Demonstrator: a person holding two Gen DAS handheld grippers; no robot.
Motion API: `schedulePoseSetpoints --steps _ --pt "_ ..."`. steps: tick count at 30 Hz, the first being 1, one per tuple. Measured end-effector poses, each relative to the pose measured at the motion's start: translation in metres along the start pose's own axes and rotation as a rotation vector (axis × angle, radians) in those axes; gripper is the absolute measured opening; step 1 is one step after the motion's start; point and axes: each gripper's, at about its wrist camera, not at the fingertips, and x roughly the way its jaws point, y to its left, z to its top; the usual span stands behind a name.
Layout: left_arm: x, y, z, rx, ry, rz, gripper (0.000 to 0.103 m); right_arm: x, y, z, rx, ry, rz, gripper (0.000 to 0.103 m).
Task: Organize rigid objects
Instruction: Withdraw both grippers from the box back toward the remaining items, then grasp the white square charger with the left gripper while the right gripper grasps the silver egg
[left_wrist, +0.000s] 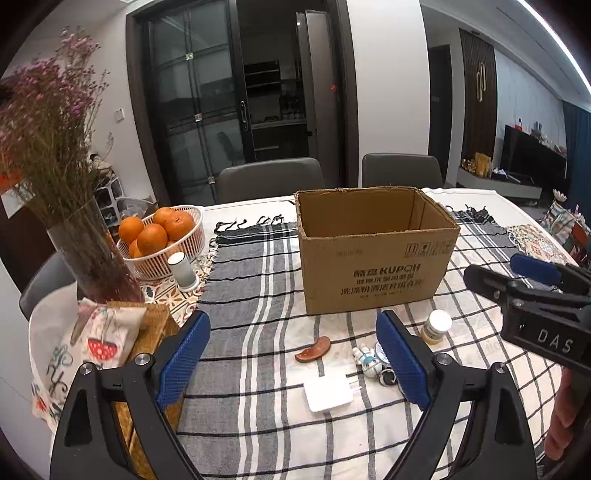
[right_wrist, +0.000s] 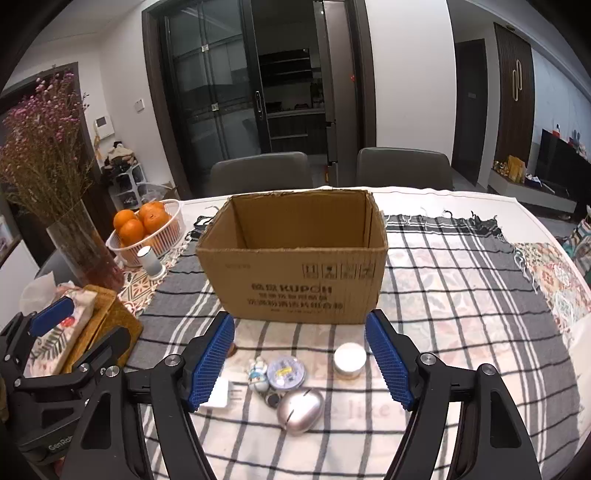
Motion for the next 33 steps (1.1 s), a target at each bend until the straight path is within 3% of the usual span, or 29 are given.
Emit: schedulePoseSetpoints --steps 10,12,21,33 --pt "-0.013 -0.003 -0.036 0.029 -0.071 0.010 0.098 -0.006 0.002 -0.042 0.025 -0.021 0.021 0.077" --pt "-0.014 -0.004 -0.044 0.042 -0.088 0.014 0.100 -0.005 0.001 -0.050 0.028 -0.022 0.017 0.081" --pt "-0.002 -0.003 -0.075 0.074 -0.079 -0.017 0.101 0.002 0.007 -0.081 0.012 -0.019 -0.005 0.087" --pt "0.026 -0.007 -0.099 0.204 -0.074 -0.055 0.101 0.034 0.011 -0.111 0.007 0.076 -0.035 0.087"
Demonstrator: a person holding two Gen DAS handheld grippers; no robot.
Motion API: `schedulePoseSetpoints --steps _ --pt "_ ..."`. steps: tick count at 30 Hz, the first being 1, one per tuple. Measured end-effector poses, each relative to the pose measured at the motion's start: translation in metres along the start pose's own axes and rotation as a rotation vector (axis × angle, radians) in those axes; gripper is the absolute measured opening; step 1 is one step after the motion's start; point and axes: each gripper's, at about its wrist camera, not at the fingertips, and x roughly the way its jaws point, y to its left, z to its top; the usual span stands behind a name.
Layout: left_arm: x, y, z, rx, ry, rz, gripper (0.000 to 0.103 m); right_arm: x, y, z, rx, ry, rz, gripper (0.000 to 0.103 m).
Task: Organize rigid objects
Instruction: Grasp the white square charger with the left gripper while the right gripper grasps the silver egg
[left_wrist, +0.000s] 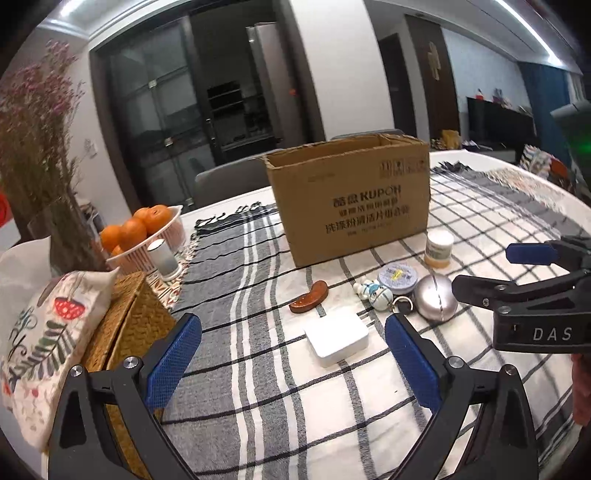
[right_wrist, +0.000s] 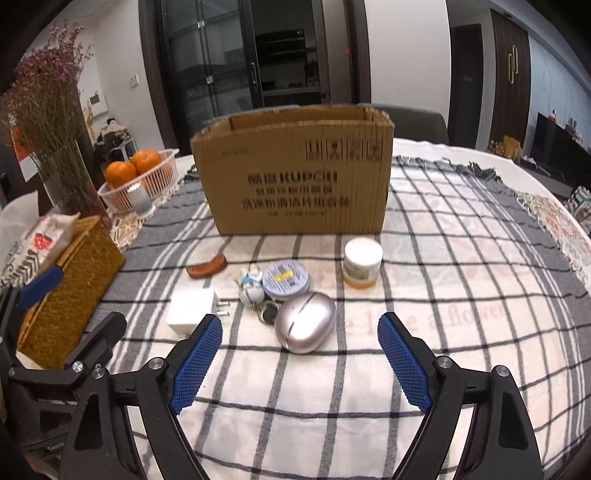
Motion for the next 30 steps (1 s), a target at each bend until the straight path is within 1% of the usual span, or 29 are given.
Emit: schedulePoseSetpoints --steps 6,9,15,19,25,30 --pt "0.017 -0.003 -0.002 0.048 0.000 -0.055 0.101 0.018 0.002 -0.009 0.014 0.044 0.001 0.087" --pt "0.028 -0.005 -0.004 0.079 0.011 -0.081 0.101 0.027 0.001 -0.010 0.021 0.062 -0.006 0.087" --pt "0.055 -0.008 -0.006 0.106 0.064 -0.130 0.101 0.046 0.000 -0.013 0.017 0.095 -0.022 0.087" --pt "0.070 -0.010 -0.007 0.099 0.099 -0.171 0.101 0.057 -0.004 -0.013 0.030 0.112 -0.028 0.087" --pt "0.090 -0.012 -0.011 0.080 0.152 -0.212 0.101 0.068 -0.006 -0.011 0.027 0.126 -0.031 0.087" --pt "0.105 -0.012 -0.013 0.061 0.187 -0.223 0.101 0.078 -0.007 -0.011 0.023 0.134 -0.032 0.087"
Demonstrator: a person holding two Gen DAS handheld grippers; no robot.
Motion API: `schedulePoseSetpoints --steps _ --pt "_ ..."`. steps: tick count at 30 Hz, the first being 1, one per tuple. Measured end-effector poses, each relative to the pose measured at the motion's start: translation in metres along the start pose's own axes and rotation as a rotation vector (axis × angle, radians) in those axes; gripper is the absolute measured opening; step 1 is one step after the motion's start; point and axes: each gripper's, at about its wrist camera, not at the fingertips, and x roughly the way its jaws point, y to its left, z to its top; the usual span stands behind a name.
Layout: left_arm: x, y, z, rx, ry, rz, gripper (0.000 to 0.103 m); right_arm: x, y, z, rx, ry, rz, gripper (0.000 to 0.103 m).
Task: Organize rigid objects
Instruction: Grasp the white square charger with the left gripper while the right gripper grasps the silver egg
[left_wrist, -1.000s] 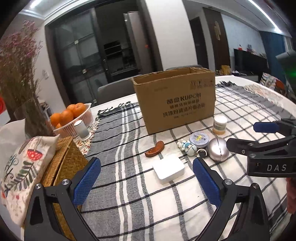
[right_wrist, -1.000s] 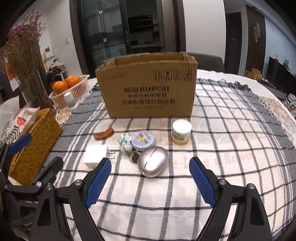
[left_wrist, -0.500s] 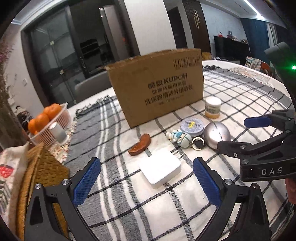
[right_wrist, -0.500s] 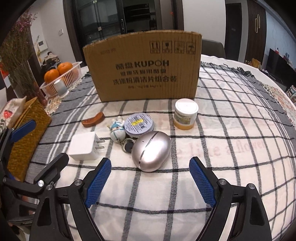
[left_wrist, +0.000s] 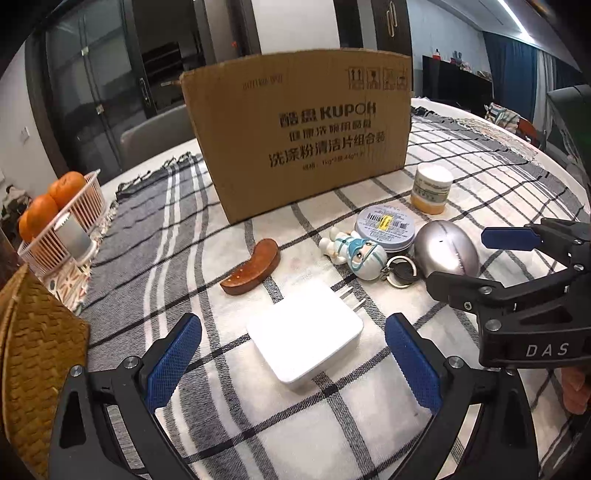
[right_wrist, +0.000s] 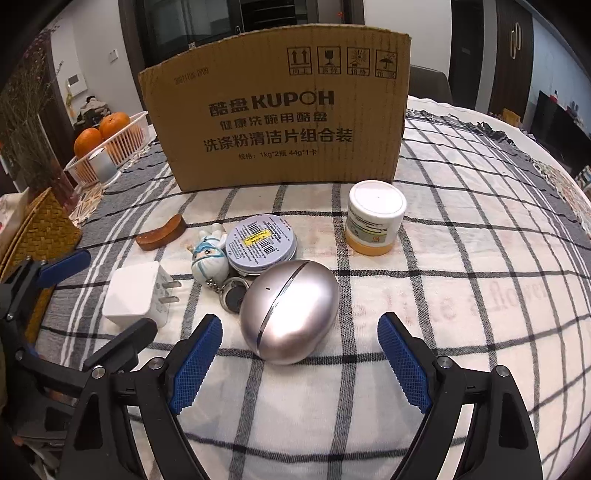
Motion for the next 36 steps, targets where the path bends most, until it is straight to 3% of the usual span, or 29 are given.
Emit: schedulePoseSetpoints --steps 11,17,19,22,25,36 --pt "0.017 0.002 0.006 -0.006 0.055 -0.029 0.097 0.015 -0.003 0.007 0.012 0.017 0.010 0.087" --pt "0.021 0.000 0.005 0.005 0.072 -0.043 0.078 0.015 -0.003 0.006 0.006 0.005 0.003 0.085" --pt "0.019 -0.001 0.005 0.001 0.070 -0.056 0.066 0.014 -0.003 0.006 0.004 0.002 0.005 0.080" --pt "0.018 -0.001 0.005 -0.027 0.079 -0.045 0.066 0.013 -0.001 0.005 -0.017 -0.008 0.002 0.072" --pt "0.016 0.000 0.005 -0.069 0.091 -0.044 0.066 0.010 0.004 0.003 -0.049 -0.017 0.007 0.058" --pt "0.002 0.004 -0.001 -0.251 0.083 -0.021 0.066 0.002 0.001 0.003 -0.037 -0.022 0.045 0.058"
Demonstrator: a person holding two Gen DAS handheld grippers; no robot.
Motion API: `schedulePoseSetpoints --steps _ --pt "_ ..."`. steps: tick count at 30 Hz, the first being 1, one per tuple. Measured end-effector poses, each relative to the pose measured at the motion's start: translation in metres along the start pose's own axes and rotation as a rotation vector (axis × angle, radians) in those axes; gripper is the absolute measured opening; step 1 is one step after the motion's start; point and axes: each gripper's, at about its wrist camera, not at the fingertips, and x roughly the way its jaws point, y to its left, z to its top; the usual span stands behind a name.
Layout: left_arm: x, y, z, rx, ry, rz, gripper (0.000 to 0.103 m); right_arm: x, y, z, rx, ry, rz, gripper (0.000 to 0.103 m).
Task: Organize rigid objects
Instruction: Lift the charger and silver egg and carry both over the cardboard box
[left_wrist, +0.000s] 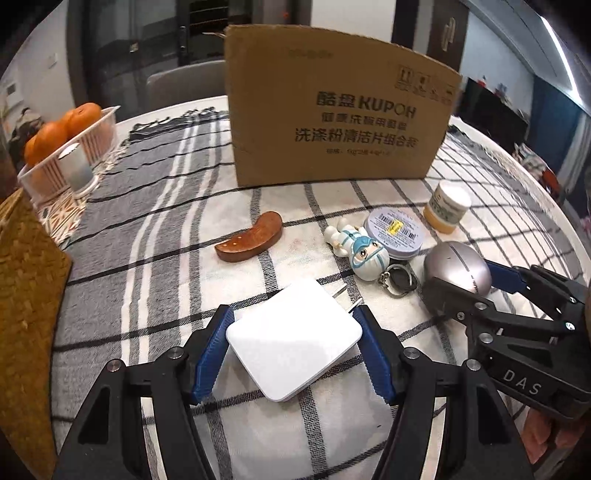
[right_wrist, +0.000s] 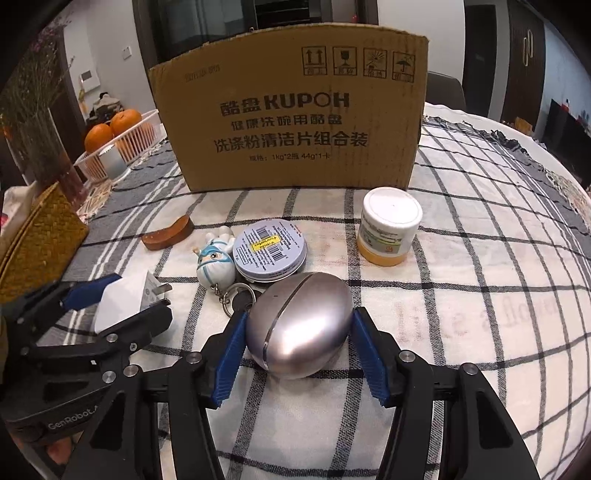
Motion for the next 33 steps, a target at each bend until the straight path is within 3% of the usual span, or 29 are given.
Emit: schedulePoseSetpoints --steps 21,33 --pt "-0.055 -0.011 0.026 -0.076 -0.113 0.071 0.066 -0.052 -0.006 0.019 0.028 -0.123 0.030 0.057" --pt "-0.088 -0.016 0.059 -0.081 -0.228 0.089 0.066 -0.087 -0.011 0.047 0.046 -0.239 0.017 0.057"
